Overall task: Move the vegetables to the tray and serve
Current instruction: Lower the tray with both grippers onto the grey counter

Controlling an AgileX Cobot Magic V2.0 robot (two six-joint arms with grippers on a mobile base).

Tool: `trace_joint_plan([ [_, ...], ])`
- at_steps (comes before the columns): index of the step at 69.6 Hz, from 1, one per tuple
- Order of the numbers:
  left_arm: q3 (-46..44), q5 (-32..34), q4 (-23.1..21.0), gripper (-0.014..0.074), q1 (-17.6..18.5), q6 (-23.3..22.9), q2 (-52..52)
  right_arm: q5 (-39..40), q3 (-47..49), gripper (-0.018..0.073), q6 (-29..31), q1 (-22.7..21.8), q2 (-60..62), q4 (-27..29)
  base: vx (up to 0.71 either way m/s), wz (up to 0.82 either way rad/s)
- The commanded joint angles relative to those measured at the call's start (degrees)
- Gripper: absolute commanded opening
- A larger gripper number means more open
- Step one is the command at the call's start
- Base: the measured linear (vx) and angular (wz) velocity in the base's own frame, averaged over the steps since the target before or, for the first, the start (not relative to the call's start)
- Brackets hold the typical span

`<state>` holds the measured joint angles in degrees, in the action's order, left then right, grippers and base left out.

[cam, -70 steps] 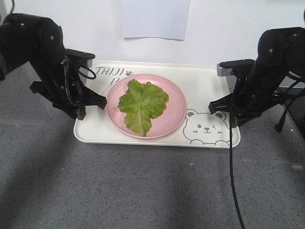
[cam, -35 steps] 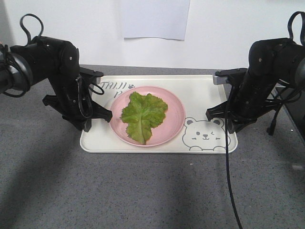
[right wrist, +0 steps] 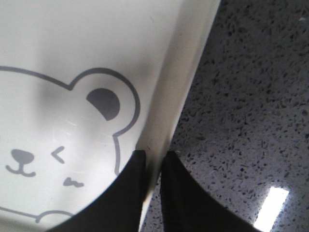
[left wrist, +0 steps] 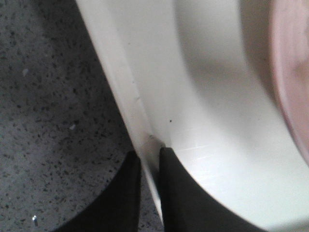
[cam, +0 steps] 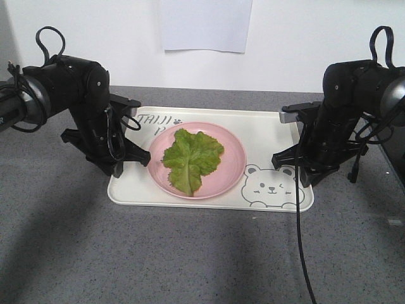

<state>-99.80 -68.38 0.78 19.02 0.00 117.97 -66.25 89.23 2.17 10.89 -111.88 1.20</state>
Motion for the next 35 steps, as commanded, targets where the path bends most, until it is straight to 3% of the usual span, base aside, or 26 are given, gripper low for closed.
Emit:
trace_joint_plan([
  [1,-2.2,2.7,-3.5,-0.0003,1.3,3.3,-3.4,2.3,1.8,0.012,1.5,1.1,3.2,3.6,0.0,0.0],
  [21,-2.2,2.2,-3.7,0.0017,1.3,3.3,-3.4,2.2,1.8,0.0246,1.5,1.1,3.2,3.6,0.0,0.0],
  [35,-2.2,1.8,-3.7,0.0079,1.3,3.1,-3.4,2.2,1.8,0.0339,1.5,1.1,3.2,3.6,0.0,0.0],
])
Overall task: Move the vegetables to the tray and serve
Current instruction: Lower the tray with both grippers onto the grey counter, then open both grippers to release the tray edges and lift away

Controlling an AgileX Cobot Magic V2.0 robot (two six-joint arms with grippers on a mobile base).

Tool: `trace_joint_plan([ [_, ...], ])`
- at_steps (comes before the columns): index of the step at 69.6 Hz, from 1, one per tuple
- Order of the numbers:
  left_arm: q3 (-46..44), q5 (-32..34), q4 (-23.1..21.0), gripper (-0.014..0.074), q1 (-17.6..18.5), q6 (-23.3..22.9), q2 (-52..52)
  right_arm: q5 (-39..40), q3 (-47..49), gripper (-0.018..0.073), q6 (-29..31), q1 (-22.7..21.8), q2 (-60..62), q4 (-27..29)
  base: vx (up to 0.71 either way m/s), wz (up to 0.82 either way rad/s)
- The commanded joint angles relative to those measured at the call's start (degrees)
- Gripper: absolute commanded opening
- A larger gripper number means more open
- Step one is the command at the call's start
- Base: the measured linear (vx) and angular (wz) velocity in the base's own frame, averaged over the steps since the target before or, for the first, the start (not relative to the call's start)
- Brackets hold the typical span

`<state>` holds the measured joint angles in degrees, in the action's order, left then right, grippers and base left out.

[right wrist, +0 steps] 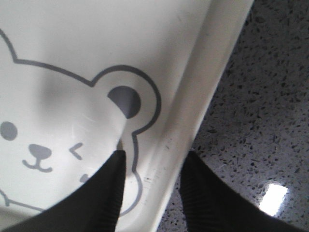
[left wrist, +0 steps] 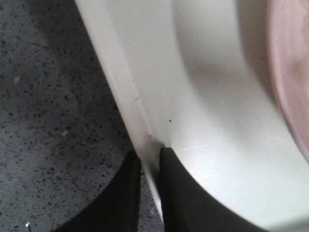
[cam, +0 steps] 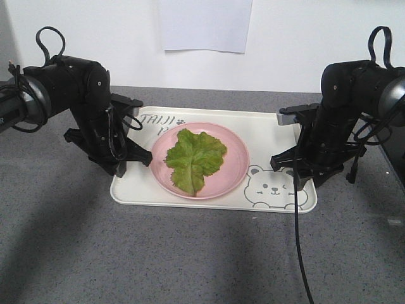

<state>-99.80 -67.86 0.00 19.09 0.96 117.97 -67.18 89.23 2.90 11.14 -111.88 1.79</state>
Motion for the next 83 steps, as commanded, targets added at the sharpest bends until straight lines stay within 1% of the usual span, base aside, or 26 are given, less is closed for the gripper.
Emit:
trace_joint_plan([
  [1,-2.2,1.2,-2.9,0.0083,1.3,2.1,-3.4,3.1,1.8,0.0345,0.7,0.8,3.2,3.0,0.0,0.0],
  [11,-2.2,1.2,-2.9,0.0179,1.3,0.7,-3.4,3.1,1.8,0.0387,0.7,0.8,3.2,3.0,0.0,0.0],
  [22,-2.2,1.2,-2.8,0.0319,1.3,0.7,-3.4,2.9,1.8,0.0412,0.6,0.8,3.2,3.0,0.0,0.0],
  [26,-2.2,0.8,-2.8,0.0353,1.3,0.7,-3.4,2.8,1.8,0.0414,0.3,0.8,3.2,2.9,0.0,0.0],
  [29,-2.2,0.8,-2.7,0.0384,1.3,0.7,-3.4,2.9,1.8,0.0414,-0.4,0.8,3.2,2.1,0.0,0.0],
  [34,-2.2,0.8,-2.7,0.0412,1.3,0.7,-3.4,2.8,1.8,0.0414,-1.9,0.8,3.5,0.1,0.0,0.0],
  [39,-2.2,0.8,-2.7,0.0422,1.3,0.7,-3.4,2.7,1.8,0.0414,-3.6,0.8,3.9,-3.3,0.0,0.0],
  [46,-2.2,0.3,-2.7,0.0423,1.3,0.7,-3.4,1.8,1.8,0.0414,-3.9,0.8,4.3,-5.8,0.0,0.0],
  [51,-2.2,0.0,-2.6,0.0423,1.3,0.7,-3.4,1.2,1.8,0.0414,-4.1,0.7,4.4,-6.5,0.0,0.0],
  [57,-2.2,-0.4,-2.5,0.0423,1.3,0.7,-3.4,1.5,1.8,0.0414,-5.8,0.7,4.9,-7.1,0.0,0.0],
  [83,-2.2,-0.3,-2.4,0.0423,1.3,0.7,-4.8,8.4,1.8,0.0411,-6.1,0.7,11.9,-7.4,0.0,0.0],
])
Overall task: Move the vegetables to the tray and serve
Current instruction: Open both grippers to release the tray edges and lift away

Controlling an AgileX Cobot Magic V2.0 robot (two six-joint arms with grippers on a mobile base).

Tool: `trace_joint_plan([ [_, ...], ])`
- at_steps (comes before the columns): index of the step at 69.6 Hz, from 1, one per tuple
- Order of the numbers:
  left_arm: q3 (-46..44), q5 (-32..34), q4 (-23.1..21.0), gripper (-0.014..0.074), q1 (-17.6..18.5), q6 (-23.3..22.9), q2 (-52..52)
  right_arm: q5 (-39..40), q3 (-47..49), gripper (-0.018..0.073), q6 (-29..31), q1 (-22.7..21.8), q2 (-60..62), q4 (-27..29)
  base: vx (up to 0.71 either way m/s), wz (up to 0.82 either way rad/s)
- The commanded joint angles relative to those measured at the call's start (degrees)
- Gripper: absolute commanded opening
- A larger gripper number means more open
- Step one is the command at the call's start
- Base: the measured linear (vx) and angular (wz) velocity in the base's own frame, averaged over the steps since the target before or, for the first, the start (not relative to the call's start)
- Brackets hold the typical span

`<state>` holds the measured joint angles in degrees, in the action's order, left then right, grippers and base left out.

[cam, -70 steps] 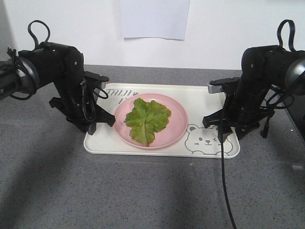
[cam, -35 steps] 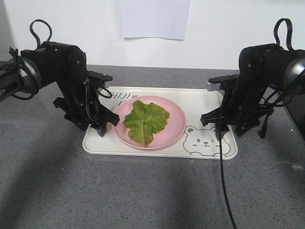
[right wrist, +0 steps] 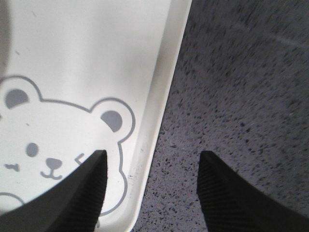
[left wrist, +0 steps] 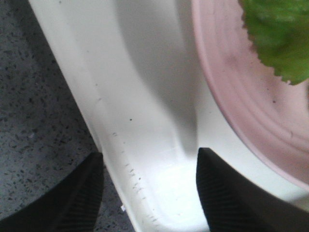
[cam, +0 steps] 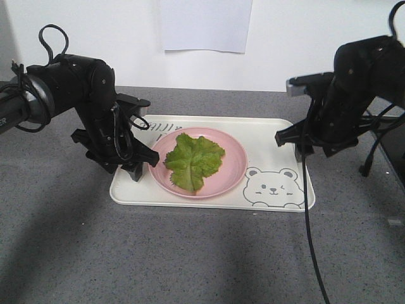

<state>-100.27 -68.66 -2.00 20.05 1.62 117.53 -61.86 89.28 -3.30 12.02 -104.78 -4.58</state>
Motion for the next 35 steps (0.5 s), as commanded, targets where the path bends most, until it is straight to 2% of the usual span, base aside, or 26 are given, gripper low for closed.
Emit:
trace_joint_plan([
  [1,-1.7,0.5,-0.4,0.0423,0.3,0.0,-4.5,3.4,1.8,0.041,0.1,-0.2,5.1,-1.0,0.0,0.0],
  [9,-1.7,1.1,-0.4,0.0418,0.3,-0.1,-5.8,5.1,1.8,0.0384,0.1,-0.2,7.4,-1.0,0.0,0.0],
  [16,-1.8,1.7,-0.2,0.0403,0.3,-1.3,-7.5,6.4,1.8,0.0322,0.4,-0.2,9.6,-1.0,0.0,0.0],
  [26,-1.8,3.5,0.9,0.0366,0.3,-1.6,-11.1,8.5,1.8,0.0179,1.2,-0.1,13.5,-0.8,0.0,0.0],
  [35,-1.8,6.3,1.2,0.0295,0.3,-1.6,-15.6,11.3,1.8,0.0027,2.6,-0.1,17.9,0.1,0.0,0.0],
])
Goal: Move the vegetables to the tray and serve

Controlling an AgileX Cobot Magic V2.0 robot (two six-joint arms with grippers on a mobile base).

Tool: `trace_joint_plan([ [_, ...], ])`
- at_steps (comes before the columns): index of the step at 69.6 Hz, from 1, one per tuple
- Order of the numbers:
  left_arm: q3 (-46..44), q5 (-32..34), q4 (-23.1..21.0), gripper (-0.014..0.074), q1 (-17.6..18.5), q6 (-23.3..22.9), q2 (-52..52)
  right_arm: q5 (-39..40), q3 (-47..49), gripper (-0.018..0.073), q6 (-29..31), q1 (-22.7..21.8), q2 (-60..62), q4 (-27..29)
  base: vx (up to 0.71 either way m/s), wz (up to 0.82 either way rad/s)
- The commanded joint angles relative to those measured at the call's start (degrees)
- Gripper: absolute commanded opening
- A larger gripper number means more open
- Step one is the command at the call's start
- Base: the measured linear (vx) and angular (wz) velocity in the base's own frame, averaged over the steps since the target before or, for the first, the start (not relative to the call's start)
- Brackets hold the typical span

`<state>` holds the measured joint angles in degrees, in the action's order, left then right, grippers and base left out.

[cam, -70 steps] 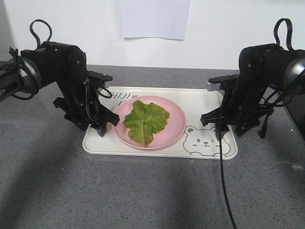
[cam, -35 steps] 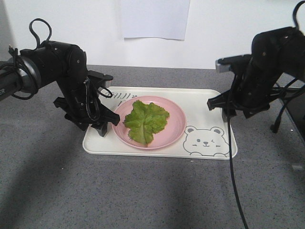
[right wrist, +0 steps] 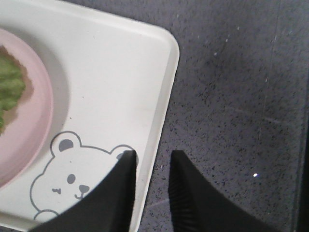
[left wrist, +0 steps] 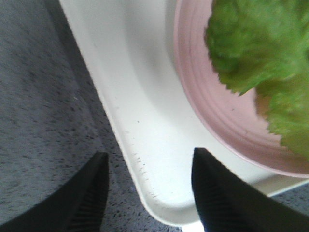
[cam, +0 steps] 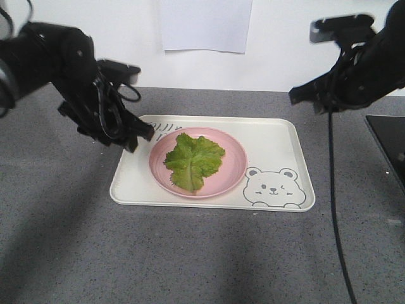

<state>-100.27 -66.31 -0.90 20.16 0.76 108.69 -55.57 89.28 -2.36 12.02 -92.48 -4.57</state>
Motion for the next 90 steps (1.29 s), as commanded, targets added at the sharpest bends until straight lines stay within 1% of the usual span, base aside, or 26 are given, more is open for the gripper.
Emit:
trace_joint_plan([
  [1,-1.8,4.4,0.1,0.0282,0.2,-0.4,-7.3,5.4,1.8,0.0012,2.0,-0.1,6.2,0.4,0.0,0.0],
  [4,-1.8,5.6,0.1,0.0239,0.2,-0.4,-9.0,6.5,1.7,-0.0017,2.7,-0.1,8.1,1.4,0.0,0.0],
  [10,-1.8,8.6,0.0,0.0141,0.2,-0.4,-12.6,7.9,1.7,-0.001,3.4,-0.1,11.9,3.1,0.0,0.0],
  [13,-1.8,9.7,0.0,0.0081,0.2,-0.4,-14.3,8.5,1.6,-0.001,4.8,-0.1,13.8,3.9,0.0,0.0],
  [19,-1.7,11.8,0.0,-0.0008,0.2,-0.4,-18.0,10.6,0.5,-0.0008,6.8,-0.1,17.9,5.2,0.0,0.0],
  [24,-1.6,13.4,-0.2,-0.0008,0.2,-0.4,-20.7,14.0,-2.3,-0.0008,7.0,-0.1,22.3,5.3,0.0,0.0],
  [31,-1.6,15.4,-0.6,-0.0007,0.2,-0.4,-24.2,17.5,-9.8,-0.0006,7.4,-0.1,28.9,5.4,0.0,0.0],
  [36,-1.5,16.5,-0.7,-0.0007,0.2,-0.4,-26.5,19.5,-16.9,-0.0006,8.7,-0.1,34.3,5.4,0.0,0.0],
  [41,0.8,18.7,-0.7,-0.0007,0.2,0.0,-29.4,22.5,-25.8,-0.0006,9.9,-0.1,40.2,5.4,0.0,0.0],
  [49,10.2,25.4,-1.0,-0.0007,0.2,0.0,-35.9,27.7,-38.5,-0.0006,10.3,-0.1,49.9,4.6,0.0,0.0],
  [56,23.4,32.5,-3.4,-0.0007,0.2,0.0,-43.2,27.8,-46.8,-0.0006,9.7,-0.1,57.8,4.9,0.0,0.0],
  [61,35.1,37.8,-4.7,-0.0007,0.2,0.0,-48.7,27.6,-52.7,-0.0006,8.7,-0.1,62.7,5.0,0.0,0.0],
  [65,43.9,42.6,-5.0,-0.0007,0.2,0.0,-53.8,27.9,-56.7,-0.0006,8.6,-0.1,66.9,5.0,0.0,0.0],
  [73,58.4,49.5,-5.0,-0.0007,0.2,-0.1,-61.1,28.4,-62.5,-0.0006,8.6,-0.1,72.3,4.6,0.0,0.0],
  [77,64.1,52.3,-5.0,-0.0007,0.2,-0.2,-64.2,28.3,-64.3,-0.0006,8.6,-0.1,74.2,4.6,0.0,0.0],
  [82,68.7,55.5,-5.1,-0.0007,0.2,-0.8,-67.4,27.6,-65.2,-0.0006,8.6,-0.1,75.6,4.9,0.0,0.0],
  [90,71.9,56.9,-5.2,-0.0007,0.2,-0.8,-70.3,26.6,-65.2,-0.0006,8.6,-0.1,76.0,4.6,0.0,0.0],
])
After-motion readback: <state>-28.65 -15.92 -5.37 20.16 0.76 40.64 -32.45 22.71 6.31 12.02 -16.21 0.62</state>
